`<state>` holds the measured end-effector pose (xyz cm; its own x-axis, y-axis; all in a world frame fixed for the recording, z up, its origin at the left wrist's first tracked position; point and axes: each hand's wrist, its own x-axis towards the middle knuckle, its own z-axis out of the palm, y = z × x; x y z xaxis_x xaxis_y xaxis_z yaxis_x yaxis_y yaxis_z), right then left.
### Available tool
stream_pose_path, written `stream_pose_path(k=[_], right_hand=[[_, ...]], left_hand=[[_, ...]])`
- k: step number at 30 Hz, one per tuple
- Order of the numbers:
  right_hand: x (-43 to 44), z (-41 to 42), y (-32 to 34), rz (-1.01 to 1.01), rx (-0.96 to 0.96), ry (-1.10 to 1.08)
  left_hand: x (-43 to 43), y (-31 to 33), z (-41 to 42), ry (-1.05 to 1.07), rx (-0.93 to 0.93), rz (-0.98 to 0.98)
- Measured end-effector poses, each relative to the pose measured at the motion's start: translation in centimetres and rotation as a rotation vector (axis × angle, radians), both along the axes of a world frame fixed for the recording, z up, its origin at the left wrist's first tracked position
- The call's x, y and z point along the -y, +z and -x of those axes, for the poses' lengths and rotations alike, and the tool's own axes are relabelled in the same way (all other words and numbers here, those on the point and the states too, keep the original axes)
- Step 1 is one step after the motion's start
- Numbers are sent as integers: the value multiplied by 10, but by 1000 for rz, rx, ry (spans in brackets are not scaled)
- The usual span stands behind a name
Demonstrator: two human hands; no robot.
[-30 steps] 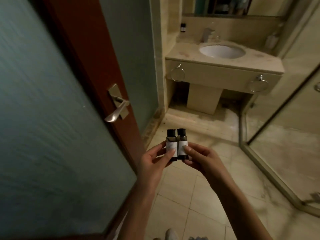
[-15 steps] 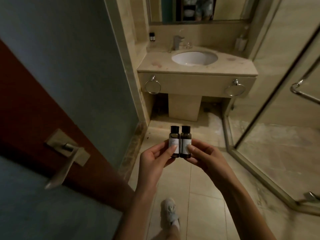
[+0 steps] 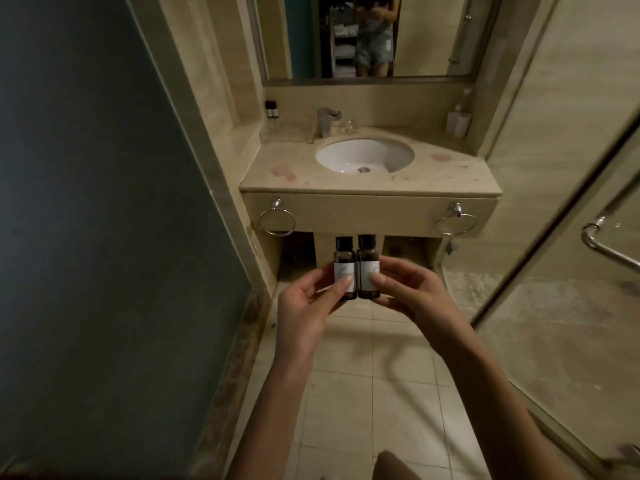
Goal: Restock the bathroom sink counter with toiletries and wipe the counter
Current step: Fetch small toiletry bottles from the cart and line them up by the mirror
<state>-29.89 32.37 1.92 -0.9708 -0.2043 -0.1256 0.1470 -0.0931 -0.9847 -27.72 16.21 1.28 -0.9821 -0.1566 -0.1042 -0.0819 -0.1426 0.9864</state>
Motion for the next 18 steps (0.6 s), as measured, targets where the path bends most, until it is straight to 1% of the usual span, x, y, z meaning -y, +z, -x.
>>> stream_pose_path(k=[5,11,18], right_hand=[[-20,72,-8,39,26,-3],[-44,179,-18,76,28,18],[-50,298,-20,74,49,134]], left_hand=[[-18,-6,71,-7,27,19],[-46,-8,170,37,1,6],[-53,-8,270,131,2,11]])
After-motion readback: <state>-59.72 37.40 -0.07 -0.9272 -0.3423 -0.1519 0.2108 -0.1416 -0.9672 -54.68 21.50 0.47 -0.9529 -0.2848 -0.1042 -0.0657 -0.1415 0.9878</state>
